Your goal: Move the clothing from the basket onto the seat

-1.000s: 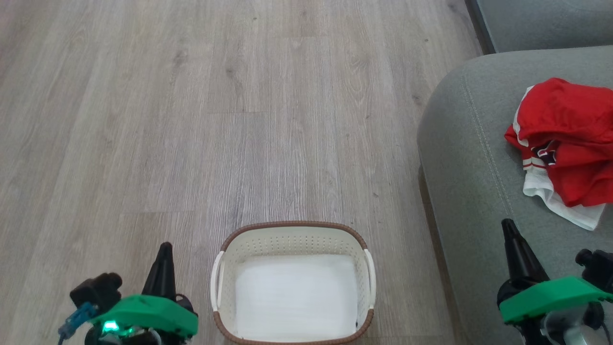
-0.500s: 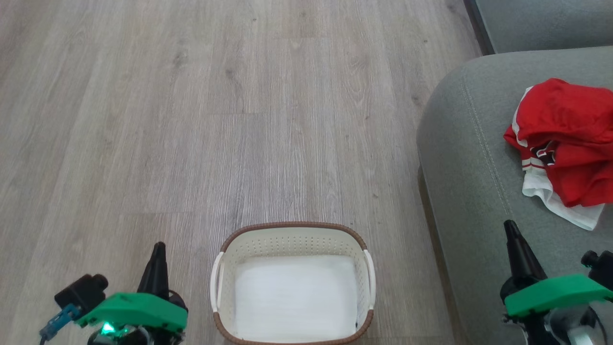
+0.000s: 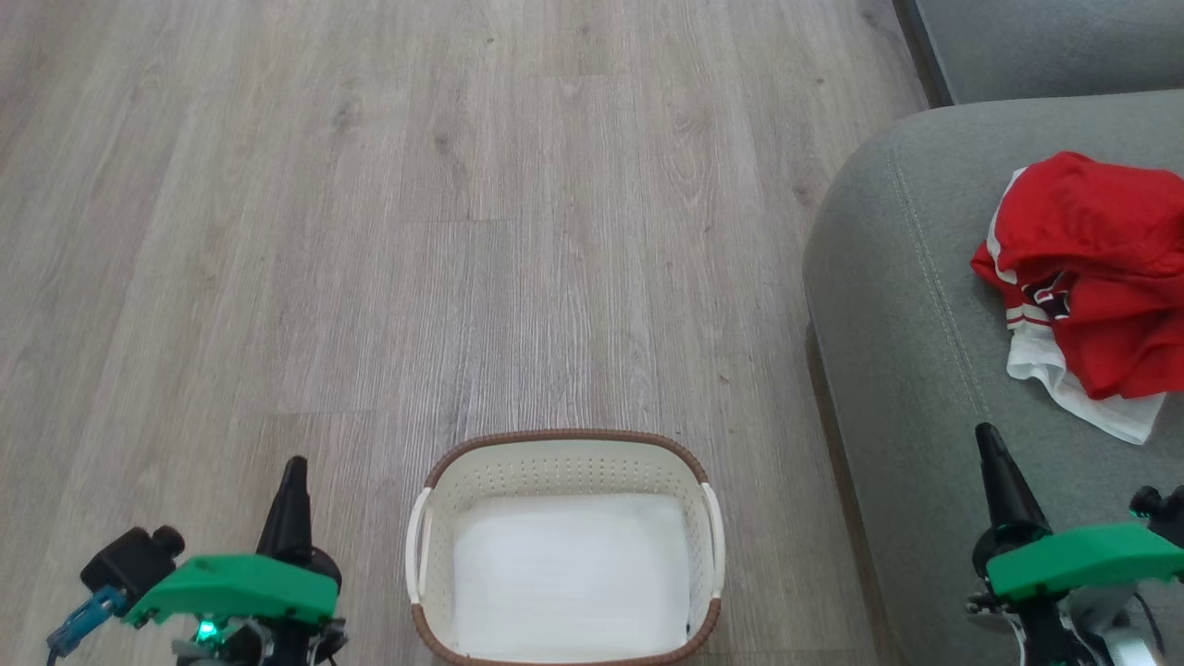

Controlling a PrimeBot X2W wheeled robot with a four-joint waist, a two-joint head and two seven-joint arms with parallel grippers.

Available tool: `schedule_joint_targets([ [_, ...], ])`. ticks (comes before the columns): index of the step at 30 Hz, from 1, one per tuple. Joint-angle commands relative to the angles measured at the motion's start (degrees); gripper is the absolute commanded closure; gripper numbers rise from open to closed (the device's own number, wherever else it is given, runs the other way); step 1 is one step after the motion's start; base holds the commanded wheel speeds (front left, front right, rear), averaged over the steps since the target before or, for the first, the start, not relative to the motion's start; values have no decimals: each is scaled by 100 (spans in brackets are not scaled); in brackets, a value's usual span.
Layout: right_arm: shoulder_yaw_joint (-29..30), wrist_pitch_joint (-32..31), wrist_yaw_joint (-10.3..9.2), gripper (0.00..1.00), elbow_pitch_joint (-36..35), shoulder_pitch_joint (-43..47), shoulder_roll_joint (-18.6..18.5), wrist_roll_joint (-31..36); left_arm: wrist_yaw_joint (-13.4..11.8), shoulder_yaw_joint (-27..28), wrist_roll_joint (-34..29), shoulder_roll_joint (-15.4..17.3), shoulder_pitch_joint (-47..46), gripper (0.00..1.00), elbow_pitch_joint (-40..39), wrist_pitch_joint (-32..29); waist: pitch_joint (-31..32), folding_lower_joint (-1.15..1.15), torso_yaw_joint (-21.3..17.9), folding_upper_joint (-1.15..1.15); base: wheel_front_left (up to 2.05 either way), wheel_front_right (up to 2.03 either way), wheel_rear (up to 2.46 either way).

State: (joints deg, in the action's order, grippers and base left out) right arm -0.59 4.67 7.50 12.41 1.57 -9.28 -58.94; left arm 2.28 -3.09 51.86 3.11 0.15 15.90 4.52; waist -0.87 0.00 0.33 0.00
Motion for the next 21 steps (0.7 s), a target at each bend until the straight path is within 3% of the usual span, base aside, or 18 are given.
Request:
schedule_joint_targets([
  [1,18,-51,-1,100,-158,-335,-20,-174,67,152,191,30,-297,100,-185,-57,2,0,-1,0,0,0,0],
  [21,213,-368,-1,100,-58,-471,171,-1181,210,389,1412,27,-401,100,-186,-371,23,0,-11,0,0,0,0],
])
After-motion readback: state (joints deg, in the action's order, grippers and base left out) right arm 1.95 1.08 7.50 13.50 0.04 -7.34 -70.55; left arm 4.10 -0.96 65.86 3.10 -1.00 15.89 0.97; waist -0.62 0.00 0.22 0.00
